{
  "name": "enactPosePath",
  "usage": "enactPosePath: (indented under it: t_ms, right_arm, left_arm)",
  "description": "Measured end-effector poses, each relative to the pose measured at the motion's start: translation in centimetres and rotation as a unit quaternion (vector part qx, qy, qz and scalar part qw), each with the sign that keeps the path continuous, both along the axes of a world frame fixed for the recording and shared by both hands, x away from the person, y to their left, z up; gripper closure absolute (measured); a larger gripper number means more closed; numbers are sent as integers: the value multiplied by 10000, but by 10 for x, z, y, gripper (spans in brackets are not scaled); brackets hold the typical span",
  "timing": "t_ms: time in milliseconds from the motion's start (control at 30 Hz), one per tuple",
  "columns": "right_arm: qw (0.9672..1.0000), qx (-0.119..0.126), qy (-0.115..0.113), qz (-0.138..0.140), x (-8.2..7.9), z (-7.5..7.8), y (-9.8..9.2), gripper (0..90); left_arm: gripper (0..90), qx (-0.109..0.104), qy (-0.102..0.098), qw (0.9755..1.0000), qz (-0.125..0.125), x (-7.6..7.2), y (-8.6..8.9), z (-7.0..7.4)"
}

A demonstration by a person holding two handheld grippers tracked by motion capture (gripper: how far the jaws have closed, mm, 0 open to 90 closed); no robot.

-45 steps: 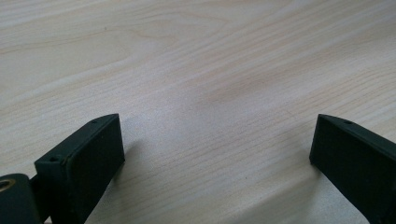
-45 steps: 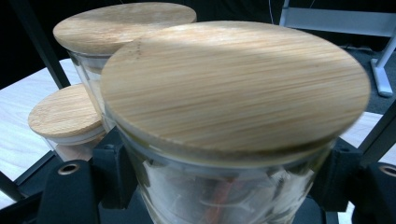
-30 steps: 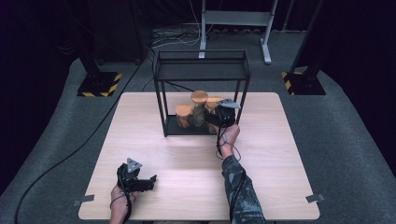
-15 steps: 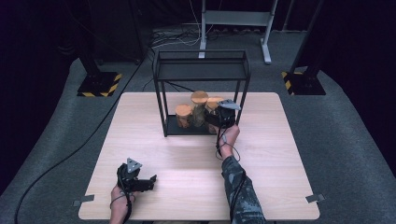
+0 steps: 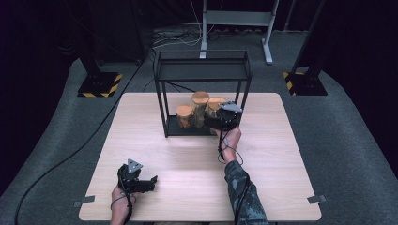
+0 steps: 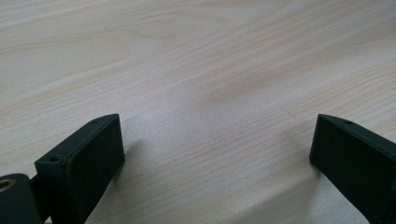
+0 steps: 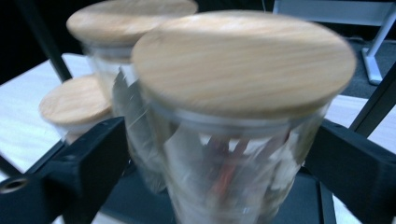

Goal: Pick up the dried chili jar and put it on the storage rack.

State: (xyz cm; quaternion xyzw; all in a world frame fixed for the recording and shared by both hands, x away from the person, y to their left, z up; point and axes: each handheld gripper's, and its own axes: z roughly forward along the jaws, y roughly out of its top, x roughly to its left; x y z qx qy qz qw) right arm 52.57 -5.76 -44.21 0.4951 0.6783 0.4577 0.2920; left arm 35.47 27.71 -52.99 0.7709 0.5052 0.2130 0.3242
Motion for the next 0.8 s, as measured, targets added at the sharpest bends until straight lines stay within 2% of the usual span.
enactPosePath:
  t_ms: [100,267,367,467,533,800]
  right_arm:
    - [9999,8,62,114,-6,0,-2,10]
    - [9994,-73,157,302,-25,-3,-7,0]
    - [9989,-34,217,419,-38,-6,-10,0]
    - [9980,-78,308,539,-54,-12,-14,0]
    - [9967,-154,460,653,-67,-19,-16,0]
    - [9934,-299,842,715,-108,-48,-28,0]
  left_arm:
    - [25,-4,-1,10000,2,0,0,0]
    - [25,-9,-3,10000,8,0,0,0]
    - [25,-9,-1,10000,8,0,0,0]
    - [25,-7,-3,10000,4,0,0,0]
    - [25,-11,-1,10000,5,0,0,0]
    - [25,-8,-1,10000,3,0,0,0]
